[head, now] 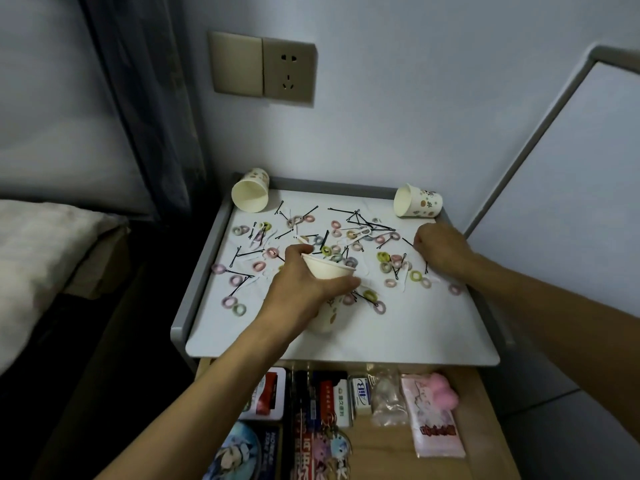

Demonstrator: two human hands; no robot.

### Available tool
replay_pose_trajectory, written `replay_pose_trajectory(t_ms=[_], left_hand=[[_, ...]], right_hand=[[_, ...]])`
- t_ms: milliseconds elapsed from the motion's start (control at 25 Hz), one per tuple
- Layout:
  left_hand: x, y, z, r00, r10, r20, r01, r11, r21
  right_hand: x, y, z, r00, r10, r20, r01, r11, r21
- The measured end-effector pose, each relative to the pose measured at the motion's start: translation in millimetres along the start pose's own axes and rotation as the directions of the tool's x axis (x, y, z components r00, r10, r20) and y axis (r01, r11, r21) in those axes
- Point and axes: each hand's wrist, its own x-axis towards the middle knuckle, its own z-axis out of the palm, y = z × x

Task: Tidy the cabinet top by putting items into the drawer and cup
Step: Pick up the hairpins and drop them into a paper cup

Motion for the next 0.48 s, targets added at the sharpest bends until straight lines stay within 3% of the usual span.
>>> replay_pose_trajectory(t_ms=[120, 280, 480], left_hand=[[1.2, -1.0, 3.7, 1.0, 0.017, 0.003, -0.017, 1.0, 0.013], [5.5, -2.9, 6.4, 0.999, 0.031, 0.018, -0.032, 0.999, 0.021], [3.7, -3.1, 15.2, 0.997, 0.045, 0.058, -0.048, 0.998, 0.041]], right_hand=[[0.3, 3.6, -6.2, 0.996, -0.081, 0.042, 0.084, 0.993, -0.083], [-7.4, 24.6, -23.5, 0.984, -0.171, 0.058, 0.167, 0.984, 0.065], [-29.9, 45.2, -18.3, 0.957, -0.277, 0.089, 0.268, 0.958, 0.101]])
